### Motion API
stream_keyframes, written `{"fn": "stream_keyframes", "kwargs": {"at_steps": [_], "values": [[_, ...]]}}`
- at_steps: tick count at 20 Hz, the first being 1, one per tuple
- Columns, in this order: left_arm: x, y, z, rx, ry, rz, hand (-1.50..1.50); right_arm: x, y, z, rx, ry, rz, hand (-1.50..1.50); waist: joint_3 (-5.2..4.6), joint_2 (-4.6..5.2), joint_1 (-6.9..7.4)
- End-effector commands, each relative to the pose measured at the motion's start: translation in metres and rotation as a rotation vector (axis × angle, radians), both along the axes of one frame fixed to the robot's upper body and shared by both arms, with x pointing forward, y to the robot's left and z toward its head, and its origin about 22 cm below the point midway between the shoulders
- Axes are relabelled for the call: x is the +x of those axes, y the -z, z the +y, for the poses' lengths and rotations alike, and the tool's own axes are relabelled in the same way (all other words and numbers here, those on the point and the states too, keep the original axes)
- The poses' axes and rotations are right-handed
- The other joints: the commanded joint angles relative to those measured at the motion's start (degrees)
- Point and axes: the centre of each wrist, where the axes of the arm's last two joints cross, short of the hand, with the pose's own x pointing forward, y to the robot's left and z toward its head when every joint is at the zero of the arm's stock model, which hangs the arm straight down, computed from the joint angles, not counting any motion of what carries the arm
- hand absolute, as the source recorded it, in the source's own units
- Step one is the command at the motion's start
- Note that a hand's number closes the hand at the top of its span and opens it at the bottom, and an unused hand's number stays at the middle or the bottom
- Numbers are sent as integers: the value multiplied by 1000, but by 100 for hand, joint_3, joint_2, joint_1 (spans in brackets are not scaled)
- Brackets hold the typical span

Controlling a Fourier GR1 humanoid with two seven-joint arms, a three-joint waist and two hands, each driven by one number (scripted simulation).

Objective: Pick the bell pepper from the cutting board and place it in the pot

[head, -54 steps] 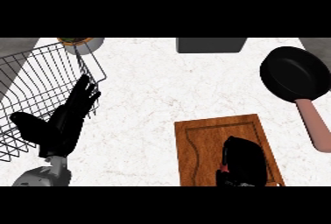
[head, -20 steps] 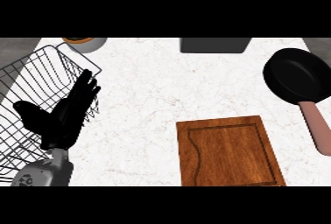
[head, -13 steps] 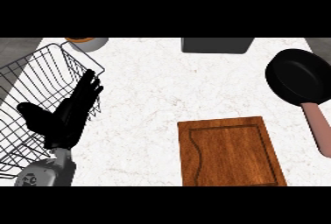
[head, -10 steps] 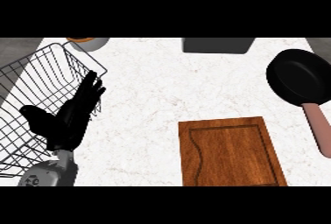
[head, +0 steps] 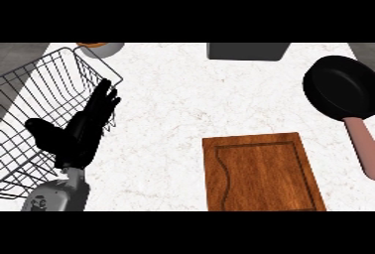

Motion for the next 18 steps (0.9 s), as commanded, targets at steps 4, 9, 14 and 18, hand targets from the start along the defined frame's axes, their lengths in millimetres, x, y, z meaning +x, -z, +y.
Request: {"fn": "stream_keyframes", "kwargs": {"at_steps": [4, 9, 14, 18], "values": [[-8, 0, 5, 18, -5, 57, 0, 9, 40, -16, 279, 18, 66, -150, -11, 24, 13], [3, 1, 1, 1, 3, 31, 0, 17, 53, -12, 421, 19, -99, -150, -7, 63, 47], [-8, 21, 16, 3, -32, 53, 0, 3, 32, -31, 441, 88, -417, -150, -13, 28, -60], [1, -3, 1, -5, -24, 39, 0, -12, 26, -56, 462, 167, -510, -150, -8, 29, -44]]}}
